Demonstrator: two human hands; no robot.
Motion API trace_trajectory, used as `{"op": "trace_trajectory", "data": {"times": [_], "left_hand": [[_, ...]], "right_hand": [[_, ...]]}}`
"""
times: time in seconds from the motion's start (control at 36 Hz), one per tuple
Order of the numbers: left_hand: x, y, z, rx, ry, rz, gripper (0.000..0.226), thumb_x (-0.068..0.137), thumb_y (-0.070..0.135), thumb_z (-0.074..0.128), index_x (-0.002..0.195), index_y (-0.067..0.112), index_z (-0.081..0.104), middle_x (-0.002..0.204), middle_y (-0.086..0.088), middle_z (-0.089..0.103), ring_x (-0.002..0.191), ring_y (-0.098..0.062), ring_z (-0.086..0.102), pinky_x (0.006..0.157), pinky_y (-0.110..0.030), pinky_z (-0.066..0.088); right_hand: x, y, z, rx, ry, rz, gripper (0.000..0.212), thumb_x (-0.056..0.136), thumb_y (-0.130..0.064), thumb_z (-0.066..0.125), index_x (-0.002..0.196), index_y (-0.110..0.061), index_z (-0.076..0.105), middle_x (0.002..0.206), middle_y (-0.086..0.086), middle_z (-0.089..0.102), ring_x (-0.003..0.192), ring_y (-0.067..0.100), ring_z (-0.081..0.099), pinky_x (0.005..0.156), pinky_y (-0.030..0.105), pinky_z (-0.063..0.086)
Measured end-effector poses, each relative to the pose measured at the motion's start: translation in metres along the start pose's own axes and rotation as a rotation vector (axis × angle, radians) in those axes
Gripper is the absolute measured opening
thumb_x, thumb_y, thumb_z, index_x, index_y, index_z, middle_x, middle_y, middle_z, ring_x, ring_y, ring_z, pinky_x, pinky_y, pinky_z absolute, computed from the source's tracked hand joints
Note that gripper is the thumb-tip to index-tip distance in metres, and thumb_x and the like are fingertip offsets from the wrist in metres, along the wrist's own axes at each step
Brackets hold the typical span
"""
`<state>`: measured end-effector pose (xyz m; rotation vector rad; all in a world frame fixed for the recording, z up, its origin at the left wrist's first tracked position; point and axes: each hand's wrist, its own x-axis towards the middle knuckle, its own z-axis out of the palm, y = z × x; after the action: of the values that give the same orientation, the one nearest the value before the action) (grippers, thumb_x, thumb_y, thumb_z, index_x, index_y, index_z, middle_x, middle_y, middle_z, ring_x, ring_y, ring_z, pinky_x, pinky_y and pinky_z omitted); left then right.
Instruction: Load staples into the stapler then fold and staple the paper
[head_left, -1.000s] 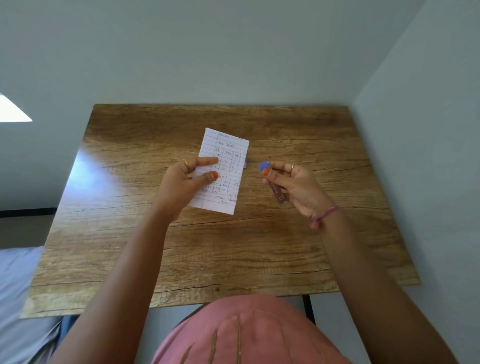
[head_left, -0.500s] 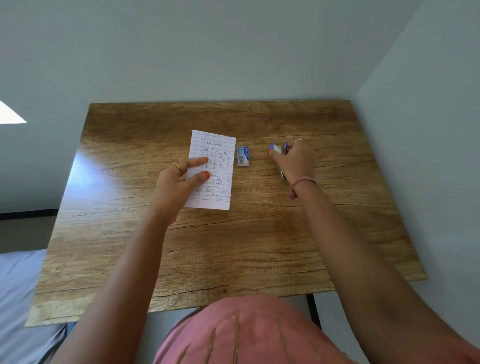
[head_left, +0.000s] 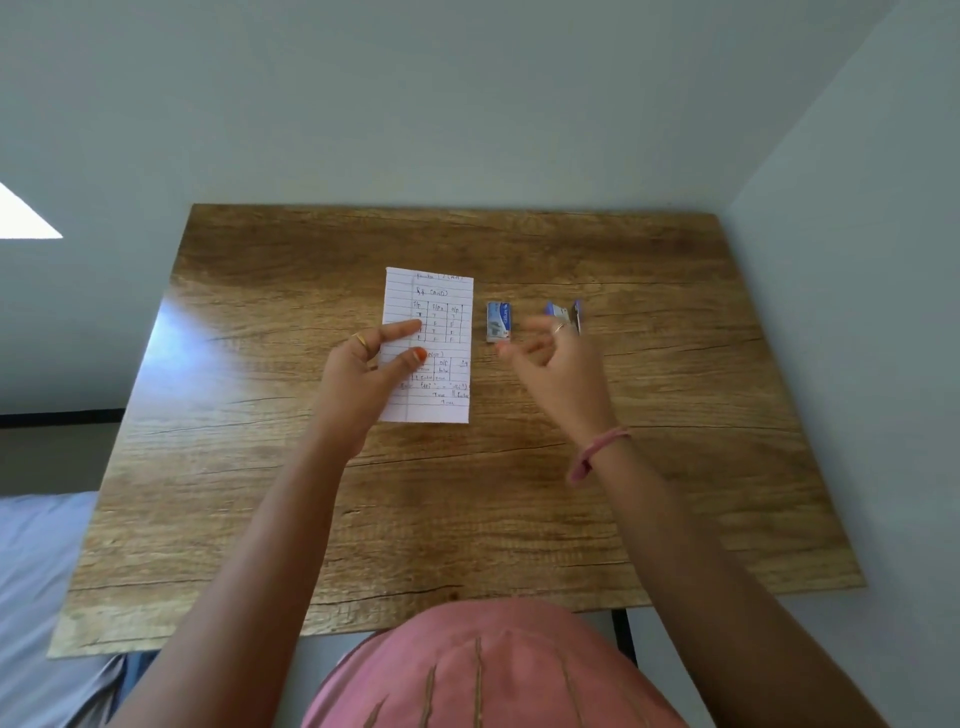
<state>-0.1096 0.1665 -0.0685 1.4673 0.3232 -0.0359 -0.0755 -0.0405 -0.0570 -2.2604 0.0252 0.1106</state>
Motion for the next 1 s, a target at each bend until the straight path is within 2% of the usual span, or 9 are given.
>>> {"op": "trace_trajectory", "data": {"times": [0.06,0.08,0.25,0.36,0.44,0.56,0.67,0.75,1.0], "left_hand": [[0.0,-0.002,0.001,0.003,0.02,0.013,0.028,0.084,0.012,0.072,0.107,0.027,0.071,0.111,0.006,0.072,0.092,-0.01,0.072,0.068,-0.024,0.058],[0.001,-0.003,0.001,0.006,0.027,0.017,0.027,0.084,0.012,0.072,0.108,0.027,0.071,0.112,0.006,0.071,0.093,-0.01,0.071,0.068,-0.024,0.058],[0.002,-0.007,0.003,-0.017,0.071,0.024,0.029,0.085,0.008,0.07,0.107,0.028,0.069,0.111,0.006,0.07,0.091,-0.006,0.07,0.067,-0.021,0.057],[0.003,-0.01,0.004,0.047,0.094,0.074,0.035,0.089,0.014,0.067,0.119,0.03,0.059,0.106,0.012,0.067,0.088,0.0,0.069,0.065,-0.018,0.056],[0.006,-0.015,0.001,0.16,0.196,0.093,0.029,0.091,0.016,0.065,0.115,0.03,0.058,0.104,0.015,0.066,0.084,0.005,0.067,0.062,-0.015,0.054],[0.016,-0.027,-0.006,0.401,0.218,0.012,0.027,0.089,0.015,0.065,0.114,0.024,0.061,0.094,0.019,0.067,0.088,0.003,0.063,0.081,-0.032,0.057],[0.019,-0.036,-0.008,0.61,0.236,0.035,0.042,0.085,0.016,0.07,0.126,0.014,0.059,0.096,0.014,0.062,0.085,0.0,0.057,0.08,-0.026,0.048],[0.019,-0.04,-0.008,0.644,0.228,0.036,0.043,0.085,0.017,0.069,0.127,0.015,0.058,0.115,-0.001,0.062,0.101,-0.013,0.058,0.089,-0.033,0.051],[0.012,-0.028,-0.003,0.585,0.285,0.052,0.035,0.088,0.017,0.061,0.122,0.015,0.057,0.115,-0.003,0.058,0.108,-0.02,0.057,0.093,-0.044,0.051]], "right_hand": [[-0.011,-0.004,0.009,0.236,-0.281,0.129,0.053,0.079,-0.05,0.07,0.119,-0.017,0.06,0.092,-0.008,0.069,0.075,0.001,0.066,0.059,0.015,0.052],[-0.014,-0.003,0.014,0.319,-0.346,0.167,0.051,0.078,-0.047,0.072,0.118,-0.017,0.061,0.093,-0.006,0.071,0.075,0.001,0.068,0.057,0.014,0.05],[-0.017,0.004,0.036,0.548,-0.284,0.231,0.015,0.083,-0.016,0.074,0.095,-0.02,0.066,0.079,-0.003,0.074,0.062,0.002,0.066,0.052,0.015,0.049],[-0.01,0.004,0.043,0.511,-0.23,0.224,0.013,0.084,-0.013,0.073,0.089,-0.021,0.065,0.078,-0.002,0.073,0.059,0.0,0.064,0.055,0.014,0.051],[-0.001,0.004,0.046,0.462,-0.223,0.227,0.013,0.084,-0.012,0.073,0.089,-0.02,0.064,0.08,0.0,0.072,0.062,0.003,0.065,0.058,0.015,0.054],[0.009,0.001,0.054,0.308,-0.234,0.21,0.019,0.085,-0.014,0.073,0.102,-0.01,0.066,0.076,-0.001,0.07,0.064,0.007,0.066,0.062,0.02,0.057],[0.013,0.0,0.059,0.189,-0.176,0.156,0.017,0.085,-0.015,0.072,0.101,-0.012,0.066,0.07,-0.003,0.068,0.058,0.004,0.065,0.054,0.014,0.055],[0.014,0.0,0.059,0.181,-0.168,0.159,0.019,0.085,-0.014,0.073,0.102,-0.01,0.066,0.07,-0.003,0.067,0.057,0.004,0.065,0.052,0.013,0.054],[0.004,0.005,0.042,0.115,-0.081,0.099,0.017,0.092,-0.019,0.063,0.106,-0.011,0.067,0.087,0.004,0.071,0.073,0.013,0.068,0.067,0.026,0.059]]}}
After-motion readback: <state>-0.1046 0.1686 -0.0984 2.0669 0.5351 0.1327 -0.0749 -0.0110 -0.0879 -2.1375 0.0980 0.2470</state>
